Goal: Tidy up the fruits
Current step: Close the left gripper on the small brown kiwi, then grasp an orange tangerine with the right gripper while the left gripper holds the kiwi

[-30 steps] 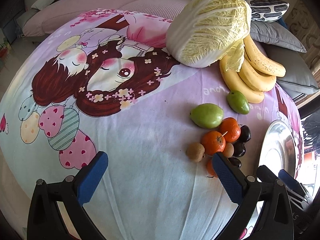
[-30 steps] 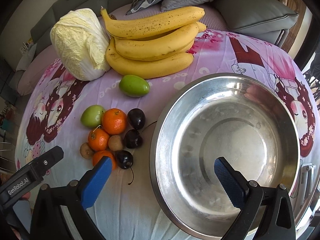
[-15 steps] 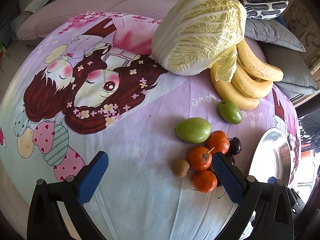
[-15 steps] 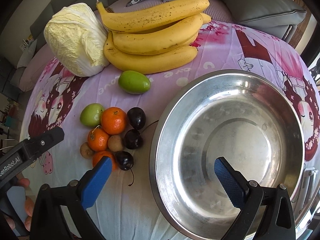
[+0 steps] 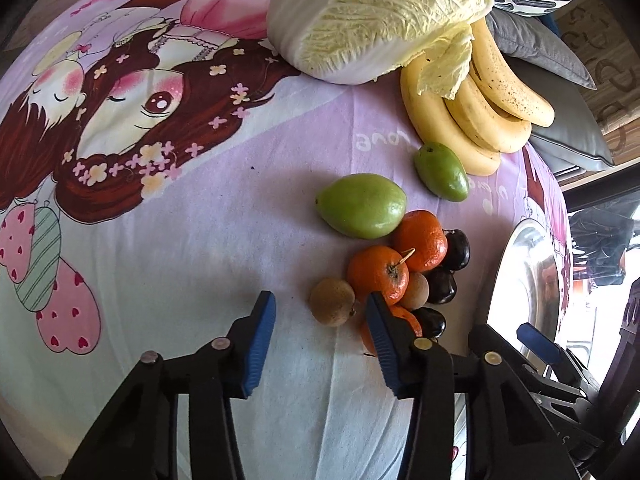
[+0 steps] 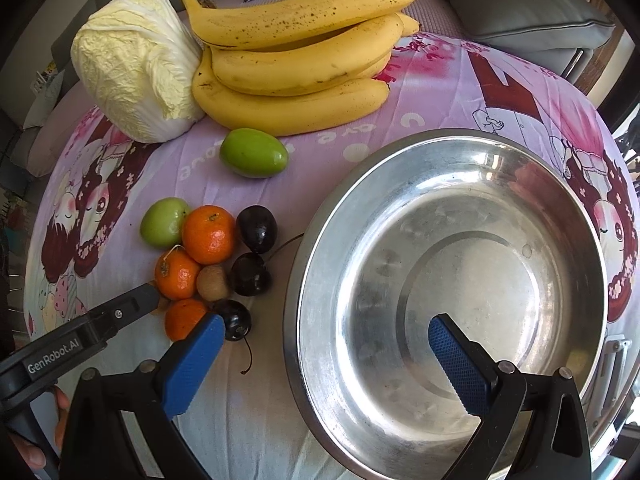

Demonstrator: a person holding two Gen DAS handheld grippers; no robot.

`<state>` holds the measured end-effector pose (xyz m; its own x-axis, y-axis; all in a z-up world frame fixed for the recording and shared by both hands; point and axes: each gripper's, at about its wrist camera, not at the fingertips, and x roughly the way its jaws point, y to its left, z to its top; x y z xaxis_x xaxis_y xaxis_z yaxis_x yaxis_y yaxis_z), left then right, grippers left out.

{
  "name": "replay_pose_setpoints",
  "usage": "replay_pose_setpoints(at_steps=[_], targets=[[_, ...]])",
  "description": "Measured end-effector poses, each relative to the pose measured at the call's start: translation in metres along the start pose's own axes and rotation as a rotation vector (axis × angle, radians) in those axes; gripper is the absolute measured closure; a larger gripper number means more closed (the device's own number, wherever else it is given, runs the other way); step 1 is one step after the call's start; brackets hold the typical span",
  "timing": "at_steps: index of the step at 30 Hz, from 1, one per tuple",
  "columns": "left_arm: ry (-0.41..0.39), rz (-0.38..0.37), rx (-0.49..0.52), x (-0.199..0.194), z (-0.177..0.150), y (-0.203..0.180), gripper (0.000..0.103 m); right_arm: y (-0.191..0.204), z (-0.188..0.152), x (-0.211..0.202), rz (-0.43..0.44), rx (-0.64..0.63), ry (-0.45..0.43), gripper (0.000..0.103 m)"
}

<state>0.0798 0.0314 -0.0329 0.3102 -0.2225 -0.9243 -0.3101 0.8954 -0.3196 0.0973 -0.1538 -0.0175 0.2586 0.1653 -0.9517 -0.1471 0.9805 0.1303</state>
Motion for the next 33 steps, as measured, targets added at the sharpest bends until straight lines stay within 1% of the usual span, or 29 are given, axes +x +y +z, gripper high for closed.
replay_pose_setpoints(at_steps=[1,2,4,5,8,11,14,18,21,25,29,31,33], targets=[[0.002,-0.003,0.005,0.002,-0.001,-0.003,0.062,0.0,0.0,-0.001,0.0,0.0,-0.001,0.0],[0.002,-0.006,0.011,0.005,-0.001,-0.005,0.069,0.0,0.0,-0.001,0.001,0.0,-0.003,0.0],[0.002,-0.012,0.018,0.007,-0.002,-0.009,0.079,-0.001,-0.001,-0.003,0.005,0.002,-0.01,0.0],[-0.003,-0.003,0.022,0.008,-0.002,-0.011,0.081,-0.001,-0.001,-0.005,0.007,0.001,-0.014,0.0],[-0.009,-0.019,0.009,0.01,-0.005,-0.012,0.081,0.001,-0.002,-0.009,0.015,-0.002,-0.023,0.0],[-0.022,-0.007,-0.007,0.008,-0.005,-0.009,0.081,0.008,-0.002,-0.016,0.034,-0.021,-0.04,0.0],[-0.031,-0.022,-0.038,0.002,-0.011,0.001,0.081,0.019,-0.003,-0.02,0.082,-0.048,-0.054,0.0],[-0.047,-0.036,-0.088,-0.001,-0.014,0.012,0.081,0.035,-0.004,-0.021,0.154,-0.077,-0.052,0.0],[-0.058,-0.044,-0.119,-0.004,-0.016,0.022,0.081,0.044,-0.005,-0.019,0.169,-0.103,-0.048,0.0],[-0.051,-0.067,-0.147,-0.002,-0.013,0.024,0.081,0.053,-0.007,-0.019,0.22,-0.12,-0.051,0.0],[-0.044,-0.095,-0.163,-0.014,-0.01,0.037,0.081,0.063,-0.008,-0.018,0.213,-0.148,-0.063,0.0],[-0.041,-0.099,-0.168,-0.012,-0.009,0.037,0.081,0.067,-0.009,-0.018,0.196,-0.168,-0.067,0.0],[-0.036,-0.099,-0.176,-0.018,-0.01,0.045,0.081,0.068,-0.01,-0.016,0.21,-0.173,-0.064,0.0]])
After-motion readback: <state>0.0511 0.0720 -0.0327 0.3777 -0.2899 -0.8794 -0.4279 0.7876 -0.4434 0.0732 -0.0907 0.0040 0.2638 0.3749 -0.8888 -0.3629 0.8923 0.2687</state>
